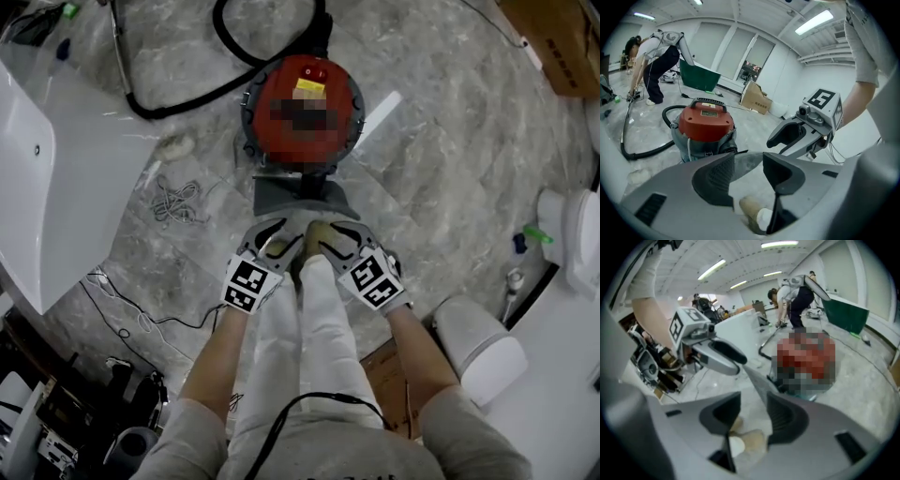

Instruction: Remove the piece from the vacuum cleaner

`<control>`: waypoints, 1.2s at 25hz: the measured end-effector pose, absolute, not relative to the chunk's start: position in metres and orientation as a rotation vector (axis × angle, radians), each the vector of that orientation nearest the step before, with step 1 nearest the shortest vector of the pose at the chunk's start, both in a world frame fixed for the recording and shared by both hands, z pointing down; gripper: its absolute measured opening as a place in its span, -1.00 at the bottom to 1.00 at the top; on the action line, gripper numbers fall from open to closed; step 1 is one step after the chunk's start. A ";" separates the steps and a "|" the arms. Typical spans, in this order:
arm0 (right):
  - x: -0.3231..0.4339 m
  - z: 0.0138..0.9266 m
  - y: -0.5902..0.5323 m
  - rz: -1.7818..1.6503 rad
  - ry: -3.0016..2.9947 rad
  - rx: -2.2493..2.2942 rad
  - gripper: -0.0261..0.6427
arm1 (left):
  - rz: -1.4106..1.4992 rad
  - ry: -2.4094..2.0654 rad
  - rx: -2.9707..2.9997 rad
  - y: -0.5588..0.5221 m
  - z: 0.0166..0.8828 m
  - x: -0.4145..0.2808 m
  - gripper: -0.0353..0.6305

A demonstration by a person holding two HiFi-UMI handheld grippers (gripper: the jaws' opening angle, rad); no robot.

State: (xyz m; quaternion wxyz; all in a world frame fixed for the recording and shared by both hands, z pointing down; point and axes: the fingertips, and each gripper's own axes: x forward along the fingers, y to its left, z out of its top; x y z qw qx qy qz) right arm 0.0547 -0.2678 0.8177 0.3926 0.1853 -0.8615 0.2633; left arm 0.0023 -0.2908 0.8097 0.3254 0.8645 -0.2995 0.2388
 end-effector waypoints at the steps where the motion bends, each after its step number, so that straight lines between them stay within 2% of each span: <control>1: 0.059 0.826 -0.272 0.644 -2.168 0.479 -0.43 | 0.658 -0.803 2.285 -0.296 0.814 0.001 -0.31; 6: 0.078 0.866 -0.283 0.556 -2.040 0.432 -0.20 | 0.847 -0.878 2.308 -0.313 0.848 -0.011 0.04; 9: 0.083 0.886 -0.286 0.474 -1.988 0.358 -0.09 | 0.973 -0.886 2.316 -0.315 0.870 -0.021 0.15; 19: 0.069 0.925 -0.300 0.313 -1.969 0.309 -0.07 | 1.519 -0.443 2.536 -0.311 0.921 -0.006 0.22; 23: 0.065 0.929 -0.301 0.260 -1.961 0.299 -0.08 | 1.637 -0.356 2.529 -0.304 0.933 -0.003 0.21; 25: 0.062 0.924 -0.304 0.235 -1.983 0.311 -0.15 | 1.644 -0.365 2.544 -0.304 0.932 0.000 0.15; 27: 0.060 0.919 -0.308 0.212 -1.995 0.334 -0.55 | 1.646 -0.405 2.571 -0.307 0.928 0.002 -0.12; 30: 0.061 0.917 -0.312 0.196 -1.990 0.357 -0.66 | 1.649 -0.471 2.581 -0.310 0.925 0.001 -0.49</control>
